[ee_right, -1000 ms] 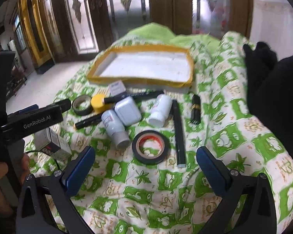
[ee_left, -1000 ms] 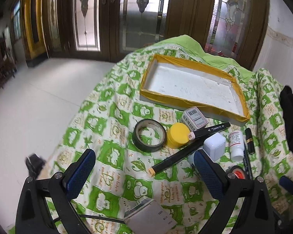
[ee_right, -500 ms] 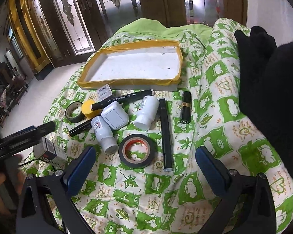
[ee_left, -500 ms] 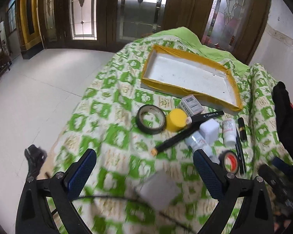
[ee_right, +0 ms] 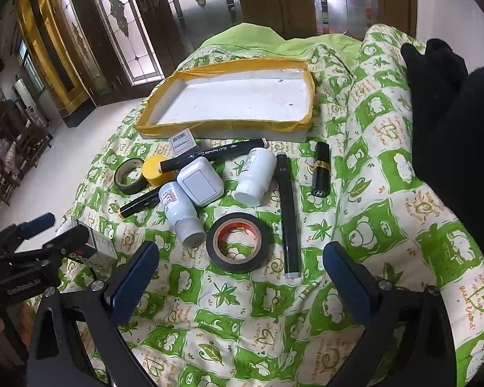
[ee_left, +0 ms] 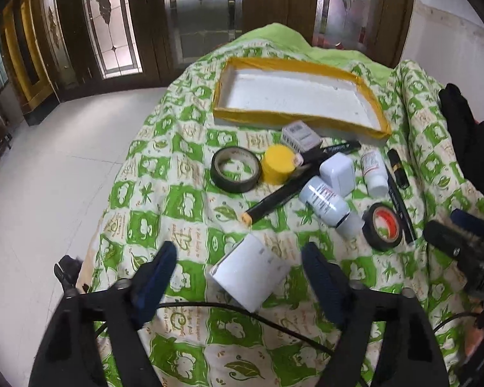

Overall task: Organize rigid objects
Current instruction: 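Move the left tool to the white box while the right tool approaches the black tape roll, then grasp the white box with the left tool while the right tool grasps the black-red tape roll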

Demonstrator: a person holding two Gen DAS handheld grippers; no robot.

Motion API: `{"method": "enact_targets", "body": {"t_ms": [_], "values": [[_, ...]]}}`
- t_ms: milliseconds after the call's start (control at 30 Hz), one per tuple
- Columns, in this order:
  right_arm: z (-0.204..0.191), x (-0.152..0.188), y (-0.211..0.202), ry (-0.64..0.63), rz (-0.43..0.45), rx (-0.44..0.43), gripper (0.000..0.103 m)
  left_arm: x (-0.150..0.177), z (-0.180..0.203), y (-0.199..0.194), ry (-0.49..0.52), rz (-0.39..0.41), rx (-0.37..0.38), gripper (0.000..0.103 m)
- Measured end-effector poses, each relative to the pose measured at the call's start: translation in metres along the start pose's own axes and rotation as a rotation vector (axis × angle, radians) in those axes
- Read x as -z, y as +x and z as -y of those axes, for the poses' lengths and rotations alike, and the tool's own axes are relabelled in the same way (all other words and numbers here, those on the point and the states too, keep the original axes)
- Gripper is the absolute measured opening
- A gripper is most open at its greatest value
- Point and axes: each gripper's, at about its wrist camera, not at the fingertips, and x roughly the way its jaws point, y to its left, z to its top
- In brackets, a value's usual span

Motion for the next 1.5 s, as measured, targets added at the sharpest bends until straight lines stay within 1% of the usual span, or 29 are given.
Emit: {"method": "enact_targets", "body": {"t_ms": [100,133,167,200,233,267,300,333,400,467,533,567,633,700,967,1033,1067,1100,1133,1333,1500], "values": [[0.003,-0.001,-0.001,0.012,0.002,-0.009,0.101,0.002,0.001,0.004,0.012,-0.019,0.009,0.059],[0.004,-0.003,-0.001,0.014,0.005,-0.010,0.101,0.002,0.003,0.006,0.018,-0.028,0.013,0.050],[0.005,-0.004,-0.001,0.016,0.005,-0.013,0.101,0.003,0.005,0.008,0.026,-0.034,0.011,0.050],[0.008,-0.006,-0.001,0.021,0.004,-0.018,0.098,0.004,0.007,0.009,0.036,-0.032,0.010,0.050],[0.009,-0.008,0.000,0.026,0.000,-0.023,0.093,0.004,0.009,0.009,0.044,-0.029,0.020,0.050],[0.013,-0.012,0.001,0.041,-0.012,-0.035,0.091,0.003,0.010,0.009,0.045,-0.025,0.036,0.050],[0.016,-0.016,0.003,0.061,-0.032,-0.054,0.087,0.002,0.011,0.008,0.042,-0.019,0.057,0.050],[0.021,-0.020,0.007,0.093,-0.066,-0.094,0.081,0.001,0.011,0.007,0.033,-0.009,0.096,0.050],[0.026,-0.026,0.017,0.120,-0.133,-0.143,0.078,-0.003,0.013,0.006,0.011,0.007,0.157,0.050],[0.024,-0.027,0.026,0.098,-0.181,-0.123,0.075,-0.006,0.018,0.009,-0.016,0.016,0.212,0.050],[0.021,-0.024,0.033,0.076,-0.204,-0.076,0.071,-0.008,0.023,0.015,-0.022,0.007,0.228,0.050],[0.020,-0.023,0.035,0.072,-0.210,-0.069,0.069,-0.008,0.026,0.018,-0.018,-0.003,0.228,0.050],[0.021,-0.019,0.041,0.072,-0.229,-0.074,0.058,-0.008,0.029,0.020,-0.009,-0.009,0.229,0.050],[0.024,-0.018,0.045,0.078,-0.239,-0.070,0.053,-0.008,0.029,0.021,-0.008,-0.007,0.234,0.050],[0.024,-0.016,0.073,0.099,-0.273,-0.072,0.039,-0.006,0.031,0.027,0.007,-0.023,0.222,0.050],[0.022,-0.016,0.082,0.098,-0.291,-0.066,0.025,-0.006,0.032,0.027,0.012,-0.024,0.218,0.050],[0.021,-0.015,0.085,0.094,-0.297,-0.055,0.023,-0.006,0.033,0.028,0.015,-0.026,0.215,0.050],[0.021,-0.014,0.089,0.087,-0.300,-0.037,0.018,-0.006,0.033,0.028,0.019,-0.025,0.212,0.050],[0.020,-0.014,0.090,0.085,-0.300,-0.027,0.015,-0.006,0.034,0.028,0.024,-0.024,0.209,0.050],[0.021,-0.014,0.080,0.093,-0.254,-0.060,0.014,-0.004,0.036,0.022,0.043,0.007,0.184,0.050],[0.023,-0.014,0.067,0.098,-0.223,-0.098,0.014,-0.004,0.032,0.014,0.028,0.048,0.178,0.050]]}}
